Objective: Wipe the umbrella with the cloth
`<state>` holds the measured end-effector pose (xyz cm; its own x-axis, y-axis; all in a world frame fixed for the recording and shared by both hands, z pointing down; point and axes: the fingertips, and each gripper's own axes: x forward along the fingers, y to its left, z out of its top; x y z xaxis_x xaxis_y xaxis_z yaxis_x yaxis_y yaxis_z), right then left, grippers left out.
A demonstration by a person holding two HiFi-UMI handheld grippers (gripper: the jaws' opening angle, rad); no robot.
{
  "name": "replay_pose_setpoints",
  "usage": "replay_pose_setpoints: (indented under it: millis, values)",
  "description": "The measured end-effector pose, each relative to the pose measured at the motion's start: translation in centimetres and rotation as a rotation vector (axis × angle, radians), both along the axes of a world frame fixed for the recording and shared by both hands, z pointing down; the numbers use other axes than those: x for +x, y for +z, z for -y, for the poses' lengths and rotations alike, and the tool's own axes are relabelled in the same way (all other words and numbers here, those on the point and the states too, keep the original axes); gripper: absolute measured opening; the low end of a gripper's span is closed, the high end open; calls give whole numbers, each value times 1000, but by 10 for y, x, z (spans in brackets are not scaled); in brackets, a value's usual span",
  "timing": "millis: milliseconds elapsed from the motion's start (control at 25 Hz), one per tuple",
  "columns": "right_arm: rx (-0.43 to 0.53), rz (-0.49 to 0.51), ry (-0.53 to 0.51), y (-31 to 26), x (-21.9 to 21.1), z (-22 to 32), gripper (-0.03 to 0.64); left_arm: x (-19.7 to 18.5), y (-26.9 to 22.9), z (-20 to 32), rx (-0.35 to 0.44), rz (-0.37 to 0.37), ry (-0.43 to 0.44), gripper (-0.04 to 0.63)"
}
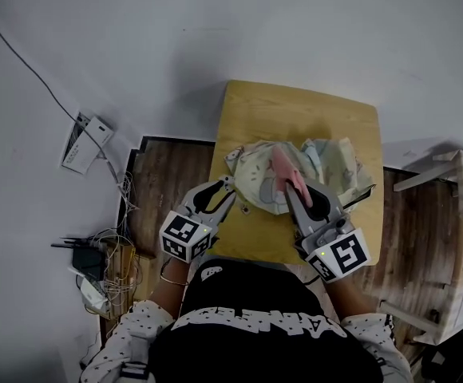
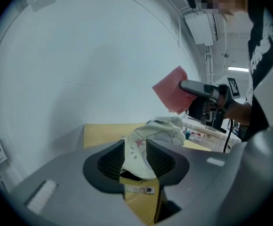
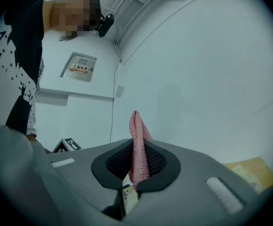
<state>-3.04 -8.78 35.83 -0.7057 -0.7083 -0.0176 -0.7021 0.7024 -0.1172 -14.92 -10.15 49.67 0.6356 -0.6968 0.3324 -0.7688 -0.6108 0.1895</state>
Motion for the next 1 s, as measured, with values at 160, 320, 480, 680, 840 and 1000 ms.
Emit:
replay_pose_setpoints:
  millis: [160,320,480,680,840,1000]
  values:
    - [-12,-6,32,3,0,8,32,4,23,14,-70,-3,53,129]
    - [-26,-18,85,6,4,16,32,9,48,25,-130,10,103,146]
    - [-43,-33,129,10,5,22,32,7,67,34,-161,34,129,146]
    - [-65,-48,155,15,1,32,32,14,83,41,-206,19,187,149]
    - [-78,-64,162,21,-2,35,32,18,89,43,-216,25,216,121]
    - [-90,-71,152,29,-5,36,32,21,86,40,-189,39,249,64]
